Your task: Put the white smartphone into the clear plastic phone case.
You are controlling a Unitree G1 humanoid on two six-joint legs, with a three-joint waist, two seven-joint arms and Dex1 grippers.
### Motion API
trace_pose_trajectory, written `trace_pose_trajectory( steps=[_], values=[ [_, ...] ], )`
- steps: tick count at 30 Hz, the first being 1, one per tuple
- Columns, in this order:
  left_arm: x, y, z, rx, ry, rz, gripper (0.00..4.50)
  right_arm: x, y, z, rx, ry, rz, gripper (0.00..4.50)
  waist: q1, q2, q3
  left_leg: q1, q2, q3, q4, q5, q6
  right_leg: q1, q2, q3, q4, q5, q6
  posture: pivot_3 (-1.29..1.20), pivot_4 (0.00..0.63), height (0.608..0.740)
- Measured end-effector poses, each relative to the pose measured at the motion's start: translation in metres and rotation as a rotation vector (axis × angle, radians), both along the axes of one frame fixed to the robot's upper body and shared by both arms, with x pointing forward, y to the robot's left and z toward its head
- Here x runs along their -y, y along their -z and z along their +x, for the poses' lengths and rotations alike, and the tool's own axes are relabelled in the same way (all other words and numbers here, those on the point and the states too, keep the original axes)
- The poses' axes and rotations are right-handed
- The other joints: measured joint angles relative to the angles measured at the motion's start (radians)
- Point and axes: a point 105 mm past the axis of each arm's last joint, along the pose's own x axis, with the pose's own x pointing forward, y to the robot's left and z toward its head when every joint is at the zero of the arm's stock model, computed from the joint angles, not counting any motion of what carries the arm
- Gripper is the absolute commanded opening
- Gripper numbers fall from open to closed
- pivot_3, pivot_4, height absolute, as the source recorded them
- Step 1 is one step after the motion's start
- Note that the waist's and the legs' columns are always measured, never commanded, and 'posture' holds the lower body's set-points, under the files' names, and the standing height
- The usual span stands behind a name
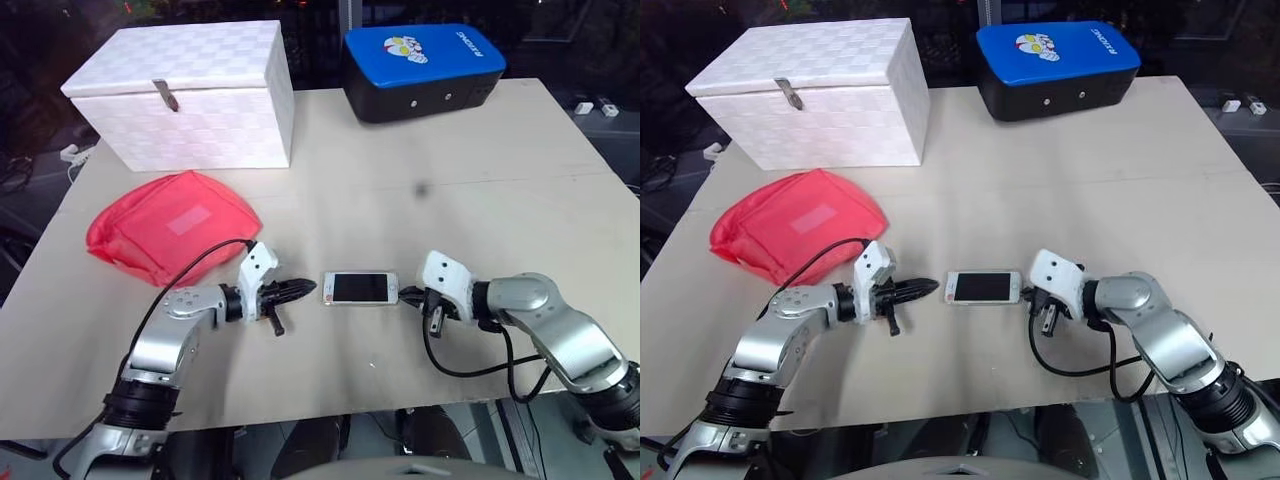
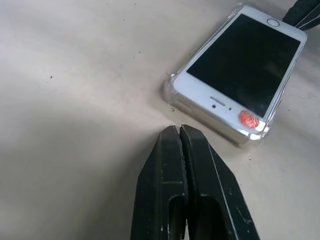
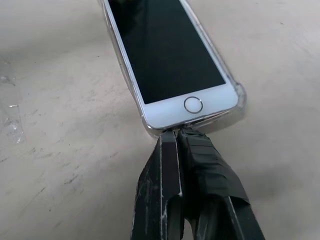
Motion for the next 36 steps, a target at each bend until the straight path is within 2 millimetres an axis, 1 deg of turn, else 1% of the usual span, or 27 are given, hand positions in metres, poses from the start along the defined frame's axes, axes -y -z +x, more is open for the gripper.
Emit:
trace_pose_trajectory(
  steps=[10,13,16,19,22,24,26,29,31,33,35,36],
  values=[
    [0.009,0.002,0.002,0.001,0.009,-0.001,0.05,-0.004,0.002,0.009,0.008,-0.028,-0.025,0.00,0.010,0.000,0.000,0.002,0.000,0.000,0.001,0.000,0.000,0.002,0.000,0.000,0.001,0.000,0.000,0.00,0.150,0.740],
    [0.006,0.001,0.003,0.003,-0.003,0.004,0.05,-0.002,0.002,0.010,0.012,-0.029,-0.032,0.00,0.010,0.000,0.000,0.002,0.000,0.000,0.001,0.000,0.000,0.002,0.000,-0.001,0.001,0.000,0.000,0.00,0.150,0.740],
    [0.003,-0.002,0.002,-0.005,0.004,-0.018,0.05,0.003,-0.002,0.011,0.014,-0.015,-0.001,0.00,0.010,0.000,0.000,0.001,0.000,0.000,0.001,0.000,0.000,0.001,0.000,-0.001,0.001,0.000,0.000,0.00,0.150,0.740],
    [-0.005,-0.015,0.002,0.002,0.022,-0.062,0.05,0.014,-0.010,0.012,0.008,0.029,0.054,0.00,0.009,-0.001,0.001,0.001,0.000,0.000,0.001,0.000,0.000,0.001,0.000,-0.001,0.000,0.000,0.000,0.00,0.150,0.740],
    [-0.005,-0.029,0.005,0.020,0.062,-0.070,0.05,0.018,-0.017,0.013,0.004,0.044,0.094,0.00,0.009,-0.001,0.001,0.001,0.000,0.000,0.001,0.000,0.000,0.001,0.000,-0.001,0.000,0.000,0.000,0.00,0.150,0.740],
    [0.000,-0.031,0.004,0.010,0.095,-0.074,0.05,0.015,-0.021,0.012,-0.005,0.037,0.123,0.00,0.008,-0.001,0.001,0.001,0.000,0.000,0.001,0.000,0.000,0.001,0.000,0.000,0.000,0.000,0.000,0.00,0.150,0.740],
    [0.009,-0.024,0.000,-0.019,0.136,-0.064,0.05,0.007,-0.023,0.010,-0.021,0.013,0.165,0.00,0.003,-0.001,0.001,0.001,0.000,0.000,0.001,0.000,0.000,0.001,0.000,0.000,0.000,0.000,0.000,0.00,0.150,0.740],
    [0.025,-0.009,-0.004,-0.057,0.178,-0.035,0.05,-0.008,-0.025,0.008,-0.033,-0.035,0.189,0.00,0.000,-0.001,0.001,0.001,0.000,0.000,0.001,0.000,0.000,0.001,0.000,0.000,0.000,0.000,0.000,0.00,0.150,0.740],
    [0.029,-0.009,0.000,-0.041,0.183,-0.021,0.05,-0.012,-0.021,0.008,-0.048,-0.050,0.185,0.00,0.000,-0.001,0.001,0.001,0.000,0.000,0.001,0.000,0.000,0.001,0.000,0.000,0.000,0.000,0.000,0.00,0.150,0.740],
    [0.032,-0.010,0.005,-0.007,0.189,0.012,0.05,-0.017,-0.012,0.009,-0.087,-0.071,0.161,0.00,0.000,-0.001,0.001,0.001,0.000,0.000,0.001,0.000,0.000,0.001,0.000,0.000,0.001,0.000,0.000,0.00,0.150,0.740],
    [0.032,-0.011,0.008,0.009,0.181,0.021,0.05,-0.017,-0.001,0.007,-0.132,-0.090,0.122,0.00,-0.001,-0.001,0.001,0.001,0.000,0.000,0.001,0.000,0.000,0.001,0.000,0.000,0.001,0.000,0.000,0.00,0.150,0.740],
    [0.031,-0.010,0.009,0.011,0.176,0.022,0.05,-0.018,-0.002,0.007,-0.131,-0.112,0.103,0.00,-0.002,-0.001,0.001,0.001,0.000,0.000,0.001,0.000,0.000,0.001,0.000,0.000,0.001,0.000,0.000,0.00,0.150,0.740]
  ],
)
